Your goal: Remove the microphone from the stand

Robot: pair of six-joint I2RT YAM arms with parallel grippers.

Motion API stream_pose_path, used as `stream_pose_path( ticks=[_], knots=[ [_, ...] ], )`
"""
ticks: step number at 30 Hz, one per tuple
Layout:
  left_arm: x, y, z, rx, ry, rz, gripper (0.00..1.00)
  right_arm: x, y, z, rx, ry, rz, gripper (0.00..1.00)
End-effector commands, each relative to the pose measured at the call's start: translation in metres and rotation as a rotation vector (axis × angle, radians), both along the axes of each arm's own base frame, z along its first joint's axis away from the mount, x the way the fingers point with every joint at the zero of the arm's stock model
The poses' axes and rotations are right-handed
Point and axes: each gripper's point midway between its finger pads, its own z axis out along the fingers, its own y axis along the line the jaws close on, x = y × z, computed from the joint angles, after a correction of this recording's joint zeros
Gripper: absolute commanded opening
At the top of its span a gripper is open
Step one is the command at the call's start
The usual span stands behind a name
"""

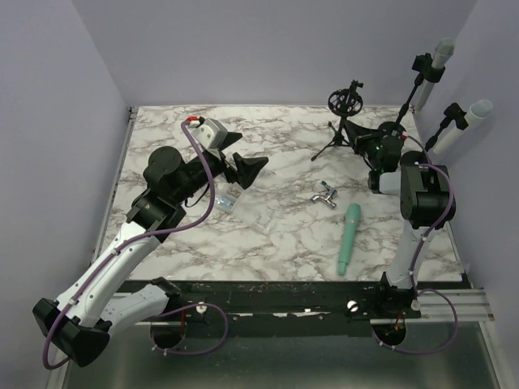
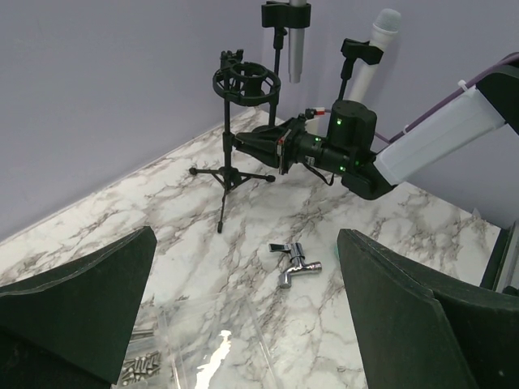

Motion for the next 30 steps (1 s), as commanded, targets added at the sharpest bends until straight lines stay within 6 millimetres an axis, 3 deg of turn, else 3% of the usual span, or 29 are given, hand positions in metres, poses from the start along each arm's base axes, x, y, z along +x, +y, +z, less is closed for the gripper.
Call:
stream_pose_path(
  ticks=[1,12,17,30],
  knots=[
    [-0.004,-0.006,0.001,-0.002,-0.014,-0.040,0.98,0.003,-0.007,-0.003,-0.239,0.025,-0.019,0.01],
    [-0.004,-0.005,0.002,0.005,-0.021,-0.037,0.98,0.011,-0.032,0.003,-0.855,0.091,-0.096,0.01],
    [-0.002,-0.006,0.000,0.012,-0.018,-0.032,0.98,0.014,-0.004,0.012,-1.135,0.068,-0.100,0.01],
    [-0.001,-0.005,-0.001,0.016,-0.021,-0.025,0.98,0.004,0.010,0.030,-1.535,0.002,-0.229,0.01]
  ],
)
